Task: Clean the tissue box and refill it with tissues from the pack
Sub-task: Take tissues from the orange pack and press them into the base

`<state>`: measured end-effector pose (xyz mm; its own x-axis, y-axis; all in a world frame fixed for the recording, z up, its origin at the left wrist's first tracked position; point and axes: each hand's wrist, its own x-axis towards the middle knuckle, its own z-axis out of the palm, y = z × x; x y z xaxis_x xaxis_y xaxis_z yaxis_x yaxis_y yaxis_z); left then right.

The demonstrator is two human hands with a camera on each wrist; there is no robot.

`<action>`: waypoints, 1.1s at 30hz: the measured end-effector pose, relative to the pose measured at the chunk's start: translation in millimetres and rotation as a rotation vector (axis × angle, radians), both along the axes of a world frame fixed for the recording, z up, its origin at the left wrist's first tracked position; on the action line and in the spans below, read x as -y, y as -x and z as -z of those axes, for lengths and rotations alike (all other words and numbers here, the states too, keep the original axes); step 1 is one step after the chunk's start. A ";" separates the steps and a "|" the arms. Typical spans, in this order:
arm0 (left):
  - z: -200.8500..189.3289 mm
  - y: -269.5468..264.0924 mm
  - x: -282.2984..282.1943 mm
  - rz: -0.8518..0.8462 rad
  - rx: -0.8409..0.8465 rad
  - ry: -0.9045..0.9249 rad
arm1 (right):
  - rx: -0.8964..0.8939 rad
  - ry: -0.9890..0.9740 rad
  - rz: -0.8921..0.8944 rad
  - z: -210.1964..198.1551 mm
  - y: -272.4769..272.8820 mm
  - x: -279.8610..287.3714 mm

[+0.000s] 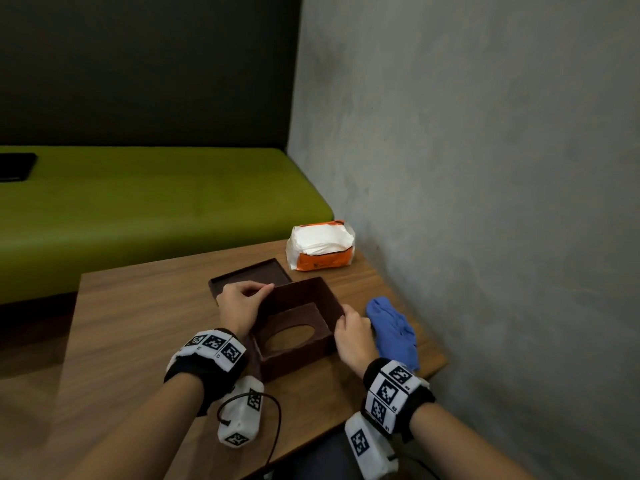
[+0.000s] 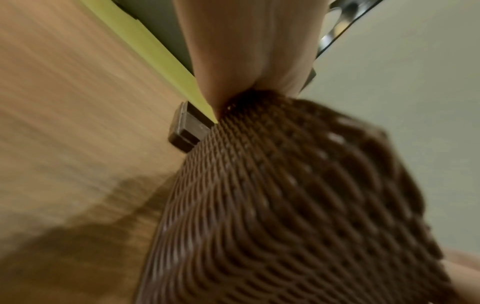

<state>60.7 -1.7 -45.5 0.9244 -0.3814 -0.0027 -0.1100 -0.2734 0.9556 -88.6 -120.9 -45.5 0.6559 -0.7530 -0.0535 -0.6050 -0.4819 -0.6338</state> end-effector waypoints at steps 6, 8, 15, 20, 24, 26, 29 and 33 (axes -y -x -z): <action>-30.1 -17.5 4.9 0.130 0.271 -0.149 | -0.082 -0.035 -0.009 -41.3 -19.8 42.9; -48.9 -28.4 18.2 0.195 0.377 -0.199 | -0.068 0.002 0.012 -52.8 -32.7 73.2; -76.0 -62.4 88.1 0.574 0.478 -0.559 | 0.017 0.032 0.063 -51.3 -91.3 132.0; -76.7 -80.4 132.8 0.693 0.534 -0.758 | -0.054 0.080 0.023 -44.4 -125.8 154.5; -57.5 -87.3 154.7 0.753 0.516 -0.860 | -0.097 0.097 0.055 -34.4 -145.5 171.7; -46.8 -87.2 161.5 0.781 0.523 -0.891 | -0.115 0.084 0.060 -31.4 -152.6 176.8; -39.1 -87.2 167.4 0.756 0.517 -0.888 | -0.170 0.050 0.053 -31.2 -160.8 176.2; -36.8 -87.4 169.4 0.728 0.495 -0.882 | -0.269 0.012 -0.001 -30.4 -169.2 175.4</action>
